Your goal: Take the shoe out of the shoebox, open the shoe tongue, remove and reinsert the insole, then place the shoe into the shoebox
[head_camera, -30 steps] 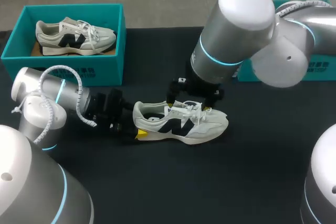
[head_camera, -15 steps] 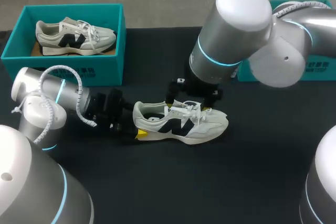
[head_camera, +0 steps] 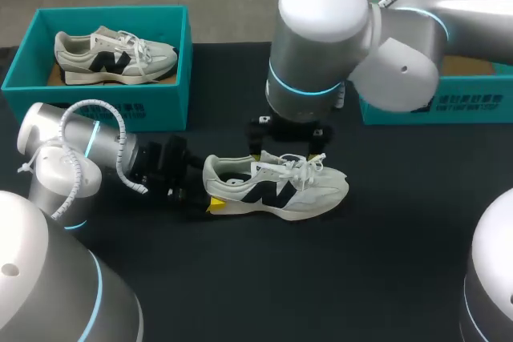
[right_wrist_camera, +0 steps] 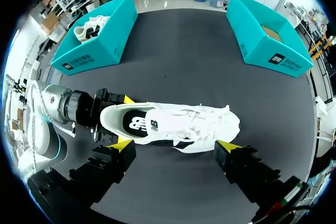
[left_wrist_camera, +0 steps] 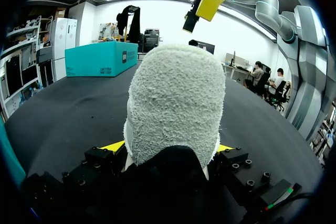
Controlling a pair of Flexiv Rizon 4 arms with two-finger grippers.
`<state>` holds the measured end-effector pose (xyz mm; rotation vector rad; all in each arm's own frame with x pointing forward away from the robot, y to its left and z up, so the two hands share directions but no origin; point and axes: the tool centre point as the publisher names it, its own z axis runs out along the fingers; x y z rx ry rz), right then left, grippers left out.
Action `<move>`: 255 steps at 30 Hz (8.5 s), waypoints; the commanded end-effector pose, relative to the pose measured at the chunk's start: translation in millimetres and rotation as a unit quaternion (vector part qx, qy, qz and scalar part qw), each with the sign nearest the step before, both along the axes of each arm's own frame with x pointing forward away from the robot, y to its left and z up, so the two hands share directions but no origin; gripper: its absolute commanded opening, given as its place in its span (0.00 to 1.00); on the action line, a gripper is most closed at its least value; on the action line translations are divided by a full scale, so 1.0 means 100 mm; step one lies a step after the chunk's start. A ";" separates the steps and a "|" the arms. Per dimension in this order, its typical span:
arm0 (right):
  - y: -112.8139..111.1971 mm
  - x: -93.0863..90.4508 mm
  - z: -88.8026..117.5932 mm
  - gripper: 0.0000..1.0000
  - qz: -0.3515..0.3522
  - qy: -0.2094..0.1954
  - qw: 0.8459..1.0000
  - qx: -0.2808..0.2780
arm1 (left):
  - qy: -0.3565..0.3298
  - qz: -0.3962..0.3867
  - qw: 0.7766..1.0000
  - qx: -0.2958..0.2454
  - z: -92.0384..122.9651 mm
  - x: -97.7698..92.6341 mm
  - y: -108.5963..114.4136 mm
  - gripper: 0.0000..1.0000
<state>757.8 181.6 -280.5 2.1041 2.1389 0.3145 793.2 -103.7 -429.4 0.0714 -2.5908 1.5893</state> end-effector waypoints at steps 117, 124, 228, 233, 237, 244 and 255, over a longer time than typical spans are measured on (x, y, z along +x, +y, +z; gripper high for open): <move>-1.07 0.62 -0.83 0.00 -0.106 0.111 0.985 -0.073 | 0.001 -0.001 1.000 0.001 -0.03 -0.01 -0.01 0.00; -1.12 0.61 -1.12 0.00 -0.132 0.116 0.980 -0.092 | 0.001 -0.001 1.000 0.001 -0.03 -0.01 -0.01 0.00; 0.40 0.15 -0.12 0.00 0.548 0.049 0.822 -0.145 | 0.001 -0.001 1.000 0.001 -0.03 -0.01 -0.01 0.00; 0.41 0.18 -0.12 0.00 0.555 0.070 0.814 -0.156 | 0.001 -0.001 1.000 0.001 -0.03 -0.01 -0.01 0.00; 0.41 0.18 -0.12 0.00 0.555 0.070 0.814 -0.156 | 0.001 -0.001 1.000 0.001 -0.03 -0.01 -0.01 0.00; 0.42 0.20 -0.14 0.00 0.570 0.053 0.808 -0.143 | 0.001 -0.001 1.000 0.001 -0.03 -0.01 -0.01 0.00; 0.41 0.37 -0.32 0.00 0.604 0.053 0.773 -0.186 | 0.001 -0.001 1.000 0.001 -0.03 -0.01 -0.01 0.00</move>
